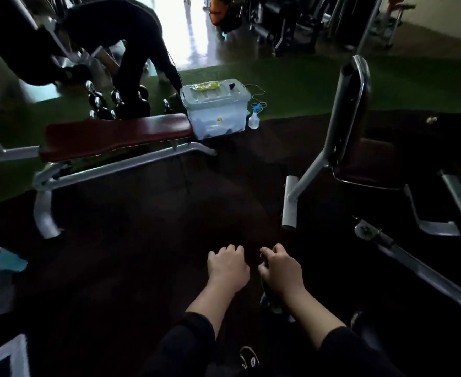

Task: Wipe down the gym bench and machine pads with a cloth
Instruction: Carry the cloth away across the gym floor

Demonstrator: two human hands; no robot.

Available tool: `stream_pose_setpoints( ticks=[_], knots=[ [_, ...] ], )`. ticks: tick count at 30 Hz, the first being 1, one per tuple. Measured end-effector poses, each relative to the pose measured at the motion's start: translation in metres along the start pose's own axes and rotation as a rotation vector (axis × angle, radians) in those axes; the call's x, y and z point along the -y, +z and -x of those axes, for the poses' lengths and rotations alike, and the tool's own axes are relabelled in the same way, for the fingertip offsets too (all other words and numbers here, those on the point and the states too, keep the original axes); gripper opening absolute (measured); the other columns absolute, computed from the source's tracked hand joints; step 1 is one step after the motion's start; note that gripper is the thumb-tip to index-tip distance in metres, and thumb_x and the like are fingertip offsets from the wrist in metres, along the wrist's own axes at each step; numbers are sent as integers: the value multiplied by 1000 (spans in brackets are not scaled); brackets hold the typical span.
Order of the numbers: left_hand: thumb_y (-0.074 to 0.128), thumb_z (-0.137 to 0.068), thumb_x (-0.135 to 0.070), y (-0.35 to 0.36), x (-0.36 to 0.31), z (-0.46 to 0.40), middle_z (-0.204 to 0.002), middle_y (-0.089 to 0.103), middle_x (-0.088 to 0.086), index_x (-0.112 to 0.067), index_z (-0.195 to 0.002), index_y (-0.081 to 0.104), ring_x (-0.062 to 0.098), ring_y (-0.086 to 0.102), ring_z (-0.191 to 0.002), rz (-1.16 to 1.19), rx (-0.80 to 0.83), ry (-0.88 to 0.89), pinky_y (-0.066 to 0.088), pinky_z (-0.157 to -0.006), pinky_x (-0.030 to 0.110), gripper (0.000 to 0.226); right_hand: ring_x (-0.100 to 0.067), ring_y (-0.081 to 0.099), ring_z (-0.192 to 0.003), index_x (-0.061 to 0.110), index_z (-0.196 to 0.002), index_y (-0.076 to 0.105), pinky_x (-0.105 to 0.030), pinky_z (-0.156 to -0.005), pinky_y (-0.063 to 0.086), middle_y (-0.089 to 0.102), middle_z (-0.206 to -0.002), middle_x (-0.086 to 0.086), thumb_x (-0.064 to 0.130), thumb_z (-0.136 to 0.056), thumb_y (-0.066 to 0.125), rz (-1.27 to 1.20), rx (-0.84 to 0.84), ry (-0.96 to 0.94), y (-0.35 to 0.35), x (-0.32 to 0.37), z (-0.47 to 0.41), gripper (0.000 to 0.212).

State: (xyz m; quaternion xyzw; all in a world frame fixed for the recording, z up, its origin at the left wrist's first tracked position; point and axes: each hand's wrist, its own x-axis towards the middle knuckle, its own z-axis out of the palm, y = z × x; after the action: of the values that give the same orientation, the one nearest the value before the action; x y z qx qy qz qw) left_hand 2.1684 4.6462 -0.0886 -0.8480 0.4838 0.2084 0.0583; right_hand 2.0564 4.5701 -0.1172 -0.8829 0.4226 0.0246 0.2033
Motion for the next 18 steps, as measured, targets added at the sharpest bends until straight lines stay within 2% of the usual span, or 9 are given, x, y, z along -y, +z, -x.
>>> stream_pose_setpoints(
  ticks=[5,11,14,18],
  knots=[
    [40,-99,-36,-52,17,-123,-136,50,2,-18,-140,41,23,48,-125,-12,38,34,36,-103,42,45,-24,63,-95,18,-111,62,-31,-78,50,53,-113,-4,28,-89,54,-5,20,80,-21,7,-124,25],
    [40,-98,-33,-117,50,-278,-135,51,4,-16,-136,43,23,48,-125,-59,50,119,35,-103,43,42,-19,63,-92,21,-114,62,-28,-73,50,53,-112,0,29,-91,53,-33,-33,180,-44,23,-276,26],
    [40,-99,-34,-153,62,-347,-137,49,3,-16,-141,38,22,47,-126,-91,31,177,35,-104,43,46,-15,63,-87,23,-117,60,-22,-67,49,54,-112,3,29,-93,52,-54,-89,210,-63,31,-344,26],
    [41,-99,-34,-198,63,-431,-135,52,2,-17,-141,39,21,50,-123,-112,6,258,37,-101,41,45,-17,64,-92,19,-121,60,-24,-73,50,58,-116,0,25,-94,53,-100,-178,268,-93,34,-426,29]
  ],
)
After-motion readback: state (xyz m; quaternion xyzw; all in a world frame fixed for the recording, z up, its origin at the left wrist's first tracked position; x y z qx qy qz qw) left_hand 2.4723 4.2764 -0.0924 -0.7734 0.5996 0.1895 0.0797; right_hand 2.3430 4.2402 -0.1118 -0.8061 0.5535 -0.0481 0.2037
